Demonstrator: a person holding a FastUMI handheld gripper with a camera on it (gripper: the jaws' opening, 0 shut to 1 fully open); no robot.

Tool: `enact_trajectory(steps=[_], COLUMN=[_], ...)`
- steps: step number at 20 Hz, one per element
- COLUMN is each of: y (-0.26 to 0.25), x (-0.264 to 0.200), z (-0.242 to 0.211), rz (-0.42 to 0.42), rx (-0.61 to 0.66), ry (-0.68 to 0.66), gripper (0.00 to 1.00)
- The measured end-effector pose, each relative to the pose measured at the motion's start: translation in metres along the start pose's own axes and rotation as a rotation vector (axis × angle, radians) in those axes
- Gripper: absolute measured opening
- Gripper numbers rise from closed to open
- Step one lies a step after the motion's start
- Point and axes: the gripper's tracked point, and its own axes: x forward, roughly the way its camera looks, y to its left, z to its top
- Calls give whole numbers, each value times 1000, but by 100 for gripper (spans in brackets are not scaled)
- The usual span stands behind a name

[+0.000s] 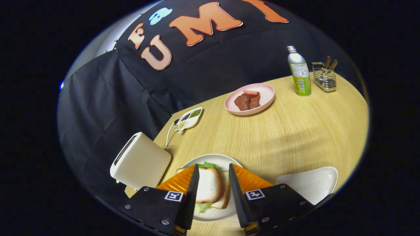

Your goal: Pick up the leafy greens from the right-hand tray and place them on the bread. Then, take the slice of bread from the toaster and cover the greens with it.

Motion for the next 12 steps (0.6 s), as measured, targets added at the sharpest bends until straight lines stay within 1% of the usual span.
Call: enact_trajectory(steps=[3, 5, 9, 12], y=[10, 13, 9, 5], x=[-21, -36, -72, -95], z=[22, 37, 70, 90], rz=[20, 16, -42, -80], rx=[-53, -96, -182, -211], ry=[-100, -174, -339, -445], gripper=[70, 76, 85, 89])
